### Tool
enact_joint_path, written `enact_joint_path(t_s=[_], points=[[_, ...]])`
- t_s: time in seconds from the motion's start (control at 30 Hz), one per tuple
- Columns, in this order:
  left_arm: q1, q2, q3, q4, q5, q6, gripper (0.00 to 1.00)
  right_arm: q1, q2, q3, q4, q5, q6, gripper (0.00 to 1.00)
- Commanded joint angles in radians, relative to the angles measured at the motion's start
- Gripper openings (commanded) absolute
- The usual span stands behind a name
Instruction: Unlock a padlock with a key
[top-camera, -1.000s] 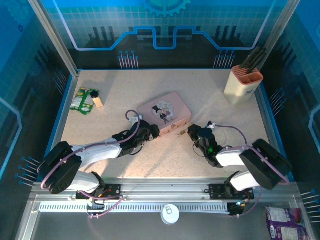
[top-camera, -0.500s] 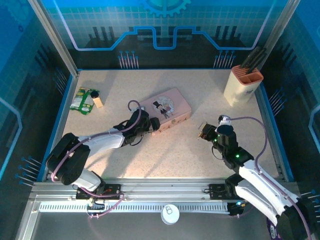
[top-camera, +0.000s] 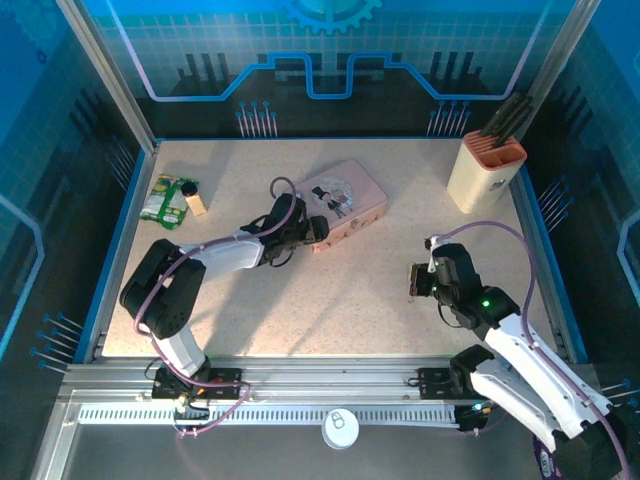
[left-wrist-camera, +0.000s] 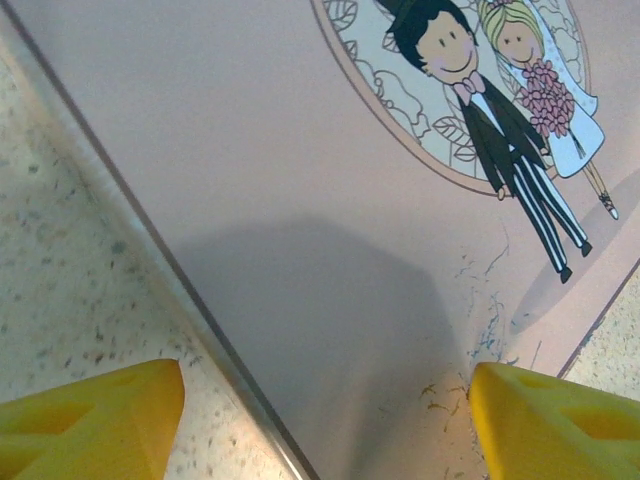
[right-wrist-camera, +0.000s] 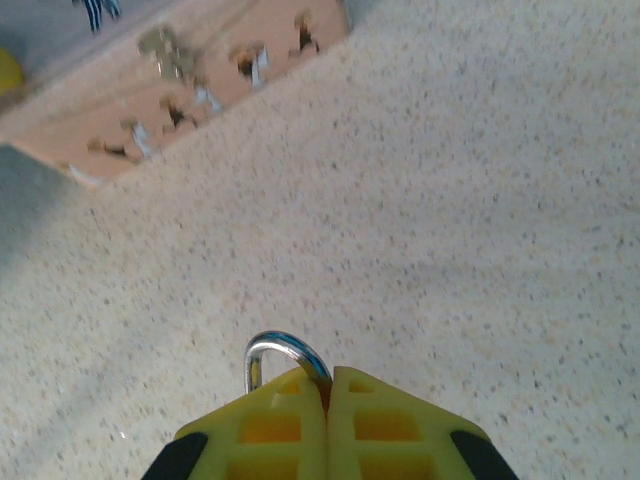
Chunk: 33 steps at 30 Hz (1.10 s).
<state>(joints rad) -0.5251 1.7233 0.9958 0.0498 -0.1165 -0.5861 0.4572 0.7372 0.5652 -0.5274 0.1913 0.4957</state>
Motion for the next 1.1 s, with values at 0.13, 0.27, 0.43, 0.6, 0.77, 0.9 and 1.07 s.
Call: enact_joint_path(t_s=[0.13, 0.27, 0.43, 0.6, 0.77, 0.9, 1.07], points=[[0.017, -0.110, 0.004, -0.123, -0.035, 0.105, 0.80, 0.061, 0.031, 0.043, -0.114, 0.051, -0.033, 0.00], [0.016, -0.283, -0.127, -0.103, -0.059, 0.153, 0.83, 0.077, 0.050, 0.046, -0.131, 0.066, -0.032, 0.00], [0.017, -0.554, -0.367, -0.053, -0.086, 0.196, 0.86, 0.080, 0.075, 0.043, -0.135, 0.068, -0.031, 0.00], [0.018, -0.856, -0.584, -0.059, -0.167, 0.222, 0.88, 0.077, 0.101, 0.044, -0.136, 0.072, -0.026, 0.00], [0.020, -1.088, -0.719, -0.076, -0.217, 0.236, 0.93, 0.041, 0.118, 0.032, -0.110, 0.012, -0.006, 0.00], [0.021, -1.159, -0.756, -0.073, -0.215, 0.254, 0.95, 0.012, 0.138, 0.029, -0.111, 0.000, -0.002, 0.00], [0.023, -1.163, -0.762, -0.068, -0.221, 0.265, 0.96, -0.017, 0.167, 0.032, -0.126, -0.004, 0.000, 0.00]])
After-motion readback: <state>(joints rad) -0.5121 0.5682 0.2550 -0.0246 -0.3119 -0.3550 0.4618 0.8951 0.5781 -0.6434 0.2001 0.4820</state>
